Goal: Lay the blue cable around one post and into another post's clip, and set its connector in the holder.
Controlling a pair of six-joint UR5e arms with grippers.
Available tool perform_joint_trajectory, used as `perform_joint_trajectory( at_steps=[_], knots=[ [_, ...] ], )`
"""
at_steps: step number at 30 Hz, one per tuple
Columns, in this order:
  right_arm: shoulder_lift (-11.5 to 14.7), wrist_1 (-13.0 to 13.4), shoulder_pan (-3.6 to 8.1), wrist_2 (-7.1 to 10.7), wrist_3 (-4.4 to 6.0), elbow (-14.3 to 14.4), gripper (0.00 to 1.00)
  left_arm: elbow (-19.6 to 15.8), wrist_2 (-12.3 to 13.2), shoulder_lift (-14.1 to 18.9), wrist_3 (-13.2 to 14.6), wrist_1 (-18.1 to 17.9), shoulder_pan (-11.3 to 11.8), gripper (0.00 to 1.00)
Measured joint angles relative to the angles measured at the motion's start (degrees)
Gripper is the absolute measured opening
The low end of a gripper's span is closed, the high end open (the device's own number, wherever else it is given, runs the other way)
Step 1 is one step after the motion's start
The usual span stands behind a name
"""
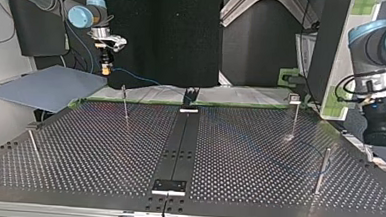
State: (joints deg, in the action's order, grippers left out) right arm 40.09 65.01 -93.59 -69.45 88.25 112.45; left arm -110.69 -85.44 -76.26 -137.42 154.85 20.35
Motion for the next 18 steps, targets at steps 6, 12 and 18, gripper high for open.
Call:
perform_joint_trajectory(
  at_steps=[6,12,18],
  knots=[
    [0.02,-0.06,0.02,-0.15,0.00,-0.01,0.00,3.55,-3.54,3.54,3.54,3.54,-0.54,0.98],
    [0.01,-0.05,0.06,-0.14,0.01,0.01,0.00,6.38,-6.35,4.93,6.36,6.33,-2.00,0.98],
    [-0.01,-0.11,0.04,0.03,0.05,0.01,0.00,9.26,-9.26,2.94,9.26,9.25,-4.78,0.98]
  ],
)
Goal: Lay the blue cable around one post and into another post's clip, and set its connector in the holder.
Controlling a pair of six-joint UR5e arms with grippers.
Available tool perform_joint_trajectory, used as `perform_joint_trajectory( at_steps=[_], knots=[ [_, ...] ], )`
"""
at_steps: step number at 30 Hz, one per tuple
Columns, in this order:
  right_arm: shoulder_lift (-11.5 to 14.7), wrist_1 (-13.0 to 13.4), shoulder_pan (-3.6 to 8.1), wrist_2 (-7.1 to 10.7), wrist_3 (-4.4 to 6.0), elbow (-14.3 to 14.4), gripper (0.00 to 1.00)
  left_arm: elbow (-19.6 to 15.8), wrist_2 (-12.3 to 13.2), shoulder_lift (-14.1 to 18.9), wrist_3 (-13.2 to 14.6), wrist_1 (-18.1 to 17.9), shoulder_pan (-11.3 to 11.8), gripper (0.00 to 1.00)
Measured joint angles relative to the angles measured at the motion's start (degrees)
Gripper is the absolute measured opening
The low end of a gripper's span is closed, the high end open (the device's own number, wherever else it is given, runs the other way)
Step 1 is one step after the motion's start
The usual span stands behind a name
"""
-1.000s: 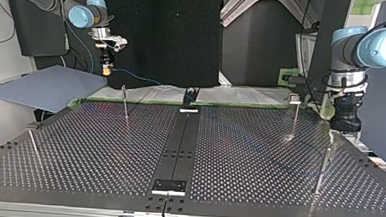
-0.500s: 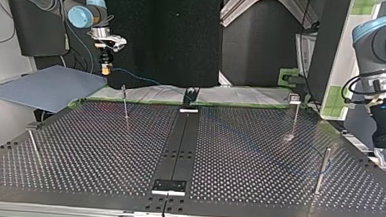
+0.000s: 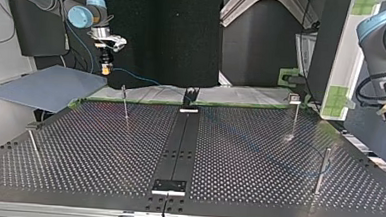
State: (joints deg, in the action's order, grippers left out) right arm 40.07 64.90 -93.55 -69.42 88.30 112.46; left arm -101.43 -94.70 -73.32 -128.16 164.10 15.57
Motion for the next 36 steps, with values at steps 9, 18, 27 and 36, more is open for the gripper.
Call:
perform_joint_trajectory(
  at_steps=[9,18,27,36],
  knots=[
    [0.00,-0.11,-0.24,0.12,0.04,0.01,0.00,4.71,-3.44,-2.60,4.71,4.69,-4.69,0.98],
    [-0.02,-0.61,-0.28,-0.18,0.04,0.01,0.00,10.49,-4.53,-4.43,10.49,10.50,-10.48,0.98],
    [-0.02,-0.85,-0.42,-0.19,0.04,-0.01,0.00,15.48,-6.97,-5.59,15.85,15.86,-14.93,0.98],
    [-0.01,-0.84,-0.53,-0.19,-0.04,0.01,0.00,12.75,-9.63,-6.90,20.84,20.82,-14.73,0.98]
  ],
)
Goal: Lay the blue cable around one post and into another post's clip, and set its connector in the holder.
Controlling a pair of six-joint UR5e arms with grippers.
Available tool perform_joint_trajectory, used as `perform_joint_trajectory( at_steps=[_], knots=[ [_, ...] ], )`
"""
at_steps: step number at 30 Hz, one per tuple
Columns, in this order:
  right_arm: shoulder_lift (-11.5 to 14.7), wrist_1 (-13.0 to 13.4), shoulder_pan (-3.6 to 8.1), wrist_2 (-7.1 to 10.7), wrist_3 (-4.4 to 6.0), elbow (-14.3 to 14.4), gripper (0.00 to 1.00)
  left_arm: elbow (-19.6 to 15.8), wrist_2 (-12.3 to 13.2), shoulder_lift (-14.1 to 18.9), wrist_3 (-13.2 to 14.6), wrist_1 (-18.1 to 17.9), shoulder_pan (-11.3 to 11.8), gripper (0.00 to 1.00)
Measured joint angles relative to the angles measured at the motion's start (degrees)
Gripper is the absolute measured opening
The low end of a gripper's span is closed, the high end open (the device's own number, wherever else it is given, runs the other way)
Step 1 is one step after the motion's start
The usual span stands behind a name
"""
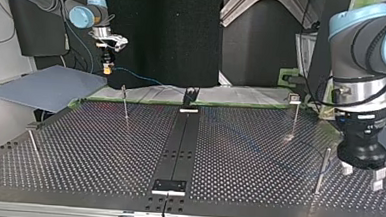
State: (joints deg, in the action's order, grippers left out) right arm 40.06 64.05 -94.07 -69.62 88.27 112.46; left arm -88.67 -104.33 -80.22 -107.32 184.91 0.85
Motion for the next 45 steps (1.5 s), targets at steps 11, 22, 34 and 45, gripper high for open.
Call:
perform_joint_trajectory(
  at_steps=[11,22,34,45],
  knots=[
    [-0.01,0.14,-0.10,0.00,0.00,0.00,0.00,-1.24,2.10,-0.95,5.68,5.70,1.50,0.98],
    [-0.01,-0.17,-0.15,0.02,-0.09,0.00,0.00,-1.22,4.47,-1.02,8.73,11.27,1.79,0.98],
    [-0.01,-0.21,-0.25,0.01,-0.17,0.00,0.00,-1.23,4.48,-1.02,8.80,18.56,1.80,0.98],
    [-0.01,-0.41,-0.52,0.00,-0.18,0.00,0.00,-1.22,4.43,-1.01,8.77,24.83,1.62,0.98]
  ],
)
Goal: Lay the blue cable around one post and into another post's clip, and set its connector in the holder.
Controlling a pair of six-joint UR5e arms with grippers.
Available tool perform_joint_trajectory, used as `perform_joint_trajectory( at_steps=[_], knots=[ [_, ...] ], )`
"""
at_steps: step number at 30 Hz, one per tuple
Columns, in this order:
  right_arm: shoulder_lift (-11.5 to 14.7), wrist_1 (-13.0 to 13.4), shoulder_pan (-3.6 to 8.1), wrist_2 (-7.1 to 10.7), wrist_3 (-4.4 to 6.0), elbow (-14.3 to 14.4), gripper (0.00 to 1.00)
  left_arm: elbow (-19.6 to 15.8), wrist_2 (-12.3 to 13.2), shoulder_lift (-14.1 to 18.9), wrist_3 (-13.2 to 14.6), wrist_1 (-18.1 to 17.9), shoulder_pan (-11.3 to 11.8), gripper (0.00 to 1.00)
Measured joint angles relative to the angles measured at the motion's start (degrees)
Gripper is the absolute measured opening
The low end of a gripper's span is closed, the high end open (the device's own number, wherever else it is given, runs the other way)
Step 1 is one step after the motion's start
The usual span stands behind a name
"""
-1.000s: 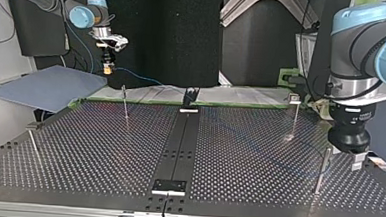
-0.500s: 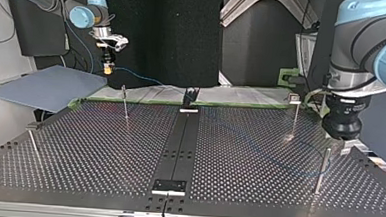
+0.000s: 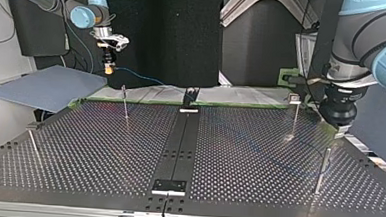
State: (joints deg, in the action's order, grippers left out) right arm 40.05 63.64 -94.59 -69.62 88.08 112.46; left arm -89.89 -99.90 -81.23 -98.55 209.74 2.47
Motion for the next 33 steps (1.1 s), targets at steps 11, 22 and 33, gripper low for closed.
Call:
perform_joint_trajectory(
  at_steps=[11,22,33],
  knots=[
    [0.00,-0.22,-0.26,0.00,-0.08,0.00,0.00,-0.07,-1.36,0.02,-0.22,6.07,-0.28,0.98],
    [0.00,-0.27,-0.42,0.00,-0.09,0.00,0.00,-0.06,-3.28,0.07,-0.24,9.30,-0.36,0.98],
    [0.00,-0.30,-0.54,0.00,-0.11,0.00,0.00,-0.08,-3.32,0.08,-0.24,9.40,-0.41,0.98]
  ],
)
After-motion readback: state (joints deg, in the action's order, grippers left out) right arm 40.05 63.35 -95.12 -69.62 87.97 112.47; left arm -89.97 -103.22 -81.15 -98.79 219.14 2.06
